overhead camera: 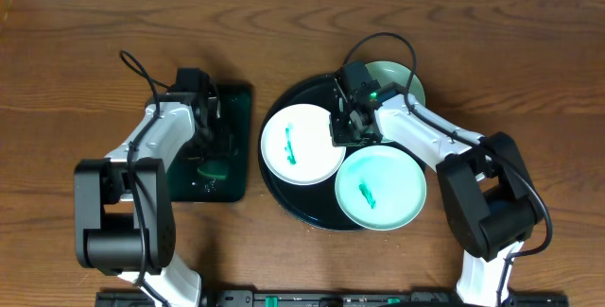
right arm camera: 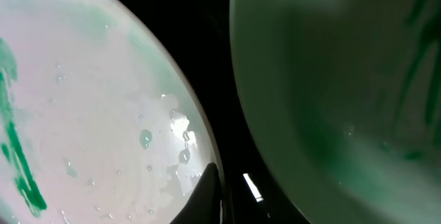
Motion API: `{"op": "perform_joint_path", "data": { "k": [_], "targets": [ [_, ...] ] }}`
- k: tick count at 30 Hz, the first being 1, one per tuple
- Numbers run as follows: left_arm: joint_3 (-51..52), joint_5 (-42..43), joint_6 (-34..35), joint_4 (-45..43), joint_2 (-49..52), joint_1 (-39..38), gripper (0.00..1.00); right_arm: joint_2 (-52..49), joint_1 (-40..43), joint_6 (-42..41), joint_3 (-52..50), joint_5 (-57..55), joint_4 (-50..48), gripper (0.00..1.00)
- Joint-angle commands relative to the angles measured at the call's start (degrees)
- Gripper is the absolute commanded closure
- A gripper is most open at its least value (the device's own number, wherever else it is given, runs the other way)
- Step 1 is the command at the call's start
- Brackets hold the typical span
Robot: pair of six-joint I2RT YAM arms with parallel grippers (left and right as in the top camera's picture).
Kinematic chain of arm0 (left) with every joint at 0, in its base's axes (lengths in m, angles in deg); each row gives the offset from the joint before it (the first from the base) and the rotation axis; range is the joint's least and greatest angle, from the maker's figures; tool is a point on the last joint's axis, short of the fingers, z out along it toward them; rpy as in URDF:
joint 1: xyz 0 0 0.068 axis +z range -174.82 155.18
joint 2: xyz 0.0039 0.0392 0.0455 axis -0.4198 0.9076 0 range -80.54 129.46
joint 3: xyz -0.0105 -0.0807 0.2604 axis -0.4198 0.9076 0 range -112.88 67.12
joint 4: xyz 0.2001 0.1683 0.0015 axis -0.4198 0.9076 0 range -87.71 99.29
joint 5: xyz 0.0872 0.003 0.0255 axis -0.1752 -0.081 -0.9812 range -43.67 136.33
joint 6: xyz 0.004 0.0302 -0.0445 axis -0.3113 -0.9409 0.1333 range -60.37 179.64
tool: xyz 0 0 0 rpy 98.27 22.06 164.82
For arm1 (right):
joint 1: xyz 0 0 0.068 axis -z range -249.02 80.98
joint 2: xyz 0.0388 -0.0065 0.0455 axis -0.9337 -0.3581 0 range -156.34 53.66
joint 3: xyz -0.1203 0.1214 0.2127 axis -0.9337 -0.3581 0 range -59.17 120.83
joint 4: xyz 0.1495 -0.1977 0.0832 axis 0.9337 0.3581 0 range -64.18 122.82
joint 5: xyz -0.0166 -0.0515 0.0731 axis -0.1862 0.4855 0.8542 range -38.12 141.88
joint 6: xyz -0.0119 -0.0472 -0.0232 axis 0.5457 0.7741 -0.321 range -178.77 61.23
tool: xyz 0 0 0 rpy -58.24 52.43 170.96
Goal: Clean dirty plates on tray and stack at the side
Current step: 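Lift sponge with left gripper and bring it over white plate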
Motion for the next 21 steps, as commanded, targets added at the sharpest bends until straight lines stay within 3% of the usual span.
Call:
{"op": "perform_joint_path", "data": {
  "k": [1,7,21],
  "targets": [
    [-3.34,-1.64,2.97,3.19,-0.68,0.09,0.93,-1.25,-0.68,0.52,0.57,-0.24,-0.63,0.99],
    [-8.11,-1.73,4.09,9.33,-4.68,0.09,0.93,-1.25,-0.68,0.52,0.57,-0.22,-0.61,0.99],
    [-8.09,-2.1,7.08,9.46,-6.03,0.09,0.93,-1.25,-0.68,0.52,0.57,-0.22,-0.76,0.99]
  ]
}}
